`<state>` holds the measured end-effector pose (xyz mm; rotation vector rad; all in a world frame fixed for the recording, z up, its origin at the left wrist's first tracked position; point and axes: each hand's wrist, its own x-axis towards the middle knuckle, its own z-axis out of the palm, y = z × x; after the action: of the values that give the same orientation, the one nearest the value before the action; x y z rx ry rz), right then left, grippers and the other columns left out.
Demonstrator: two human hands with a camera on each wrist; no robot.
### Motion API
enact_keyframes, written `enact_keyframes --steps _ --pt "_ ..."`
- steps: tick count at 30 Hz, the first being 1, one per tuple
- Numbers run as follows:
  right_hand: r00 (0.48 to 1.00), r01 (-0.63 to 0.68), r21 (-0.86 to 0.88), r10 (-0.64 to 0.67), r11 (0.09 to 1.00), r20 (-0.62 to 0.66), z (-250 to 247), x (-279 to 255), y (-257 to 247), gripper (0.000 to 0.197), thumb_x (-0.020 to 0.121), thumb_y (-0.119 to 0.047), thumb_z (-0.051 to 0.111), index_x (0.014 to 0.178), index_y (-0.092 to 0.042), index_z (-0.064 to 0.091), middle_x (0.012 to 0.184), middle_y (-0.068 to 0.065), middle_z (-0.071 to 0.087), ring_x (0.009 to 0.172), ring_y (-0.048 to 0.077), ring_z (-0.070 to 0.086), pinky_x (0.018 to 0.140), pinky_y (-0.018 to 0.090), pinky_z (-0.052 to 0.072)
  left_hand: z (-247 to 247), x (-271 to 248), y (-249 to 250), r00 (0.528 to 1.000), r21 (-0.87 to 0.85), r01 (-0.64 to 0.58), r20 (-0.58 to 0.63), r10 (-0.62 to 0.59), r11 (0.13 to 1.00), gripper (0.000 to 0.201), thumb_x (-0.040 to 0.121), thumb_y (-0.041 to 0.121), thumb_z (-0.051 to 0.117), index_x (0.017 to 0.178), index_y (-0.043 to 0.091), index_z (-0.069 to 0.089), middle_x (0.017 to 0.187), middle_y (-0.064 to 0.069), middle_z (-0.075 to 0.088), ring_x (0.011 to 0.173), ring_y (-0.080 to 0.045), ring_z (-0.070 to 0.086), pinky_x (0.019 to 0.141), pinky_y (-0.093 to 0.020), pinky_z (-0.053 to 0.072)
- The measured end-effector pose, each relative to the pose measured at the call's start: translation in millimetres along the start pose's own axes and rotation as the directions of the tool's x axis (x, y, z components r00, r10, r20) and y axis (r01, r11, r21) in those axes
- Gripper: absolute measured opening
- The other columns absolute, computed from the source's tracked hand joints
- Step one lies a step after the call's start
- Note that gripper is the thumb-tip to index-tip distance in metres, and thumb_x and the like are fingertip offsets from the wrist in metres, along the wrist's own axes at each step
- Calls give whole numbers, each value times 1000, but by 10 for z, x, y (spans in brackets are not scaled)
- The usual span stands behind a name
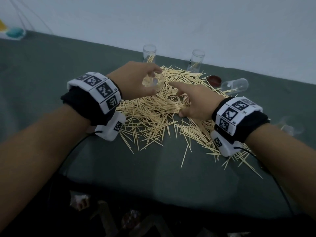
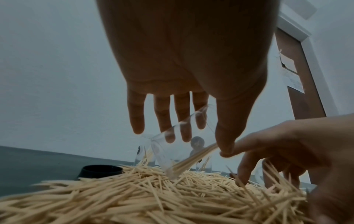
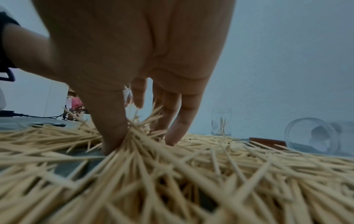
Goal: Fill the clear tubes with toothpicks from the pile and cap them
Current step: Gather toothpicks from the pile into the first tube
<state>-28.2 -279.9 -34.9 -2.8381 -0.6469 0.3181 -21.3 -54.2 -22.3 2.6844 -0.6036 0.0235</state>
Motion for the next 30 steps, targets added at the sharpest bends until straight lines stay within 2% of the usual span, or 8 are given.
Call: enact_keyframes --steps 3,6,10,19,21,23,27,30 --pt "995 -80 -33 82 996 61 -58 -21 45 99 73 -48 79 151 -35 20 133 -8 54 115 16 54 101 38 44 0 -6 17 1000 -5 2 5 -2 1000 60 85 37 72 139 23 48 126 1 62 93 -9 52 83 -24 42" --pt "976 -152 -157 173 976 133 -148 -94 73 93 67 -62 76 145 -32 35 139 -5 51 125 21 49 105 43 40 1 -15 26 1000 -17 7 12 -7 1000 61 85 37 72 140 23 48 127 1 62 94 -10 54 85 -25 43" --pt "947 -204 -276 261 939 188 -172 -237 28 93 64 -59 78 144 -30 41 147 -1 43 135 26 39 108 46 33 6 -17 57 1000 -16 9 12 -9 1000 61 85 36 71 139 24 47 126 2 62 95 -9 54 83 -24 42" --pt "996 -69 -129 75 989 39 -100 -146 2 60 83 -31 75 138 -27 50 128 -4 61 113 15 57 97 31 45 18 -39 92 1000 -22 -1 3 1 1000 59 86 36 71 139 25 47 126 2 62 99 -9 52 87 -24 39" --pt "1000 -17 -96 17 995 -7 -83 -115 6 64 83 -34 74 141 -27 46 125 -6 61 113 14 57 97 29 44 25 -51 80 1000 -18 0 3 0 1000 60 86 36 71 139 25 47 127 1 62 99 -8 52 87 -24 39" --pt "1000 -16 -63 15 998 -16 -60 -89 -1 79 79 -43 75 146 -28 37 134 -6 56 121 16 52 101 32 41 34 -58 66 1000 -17 3 10 -3 1000 59 86 35 71 139 25 47 127 0 61 103 -11 55 87 -24 40" --pt "999 -39 -78 40 996 11 -32 -47 -40 109 70 -55 77 153 -28 11 157 -2 27 141 19 31 114 40 30 29 -52 45 1000 -25 4 1 -4 1000 58 86 37 70 138 26 48 126 1 62 105 -13 57 86 -24 41" --pt "997 6 -99 2 995 81 0 -28 -81 94 70 -58 76 148 -37 28 148 -6 41 133 18 42 109 42 37 26 -50 33 1000 -13 -3 -14 2 1000 59 85 38 71 138 25 48 126 1 62 101 -9 54 87 -24 39"
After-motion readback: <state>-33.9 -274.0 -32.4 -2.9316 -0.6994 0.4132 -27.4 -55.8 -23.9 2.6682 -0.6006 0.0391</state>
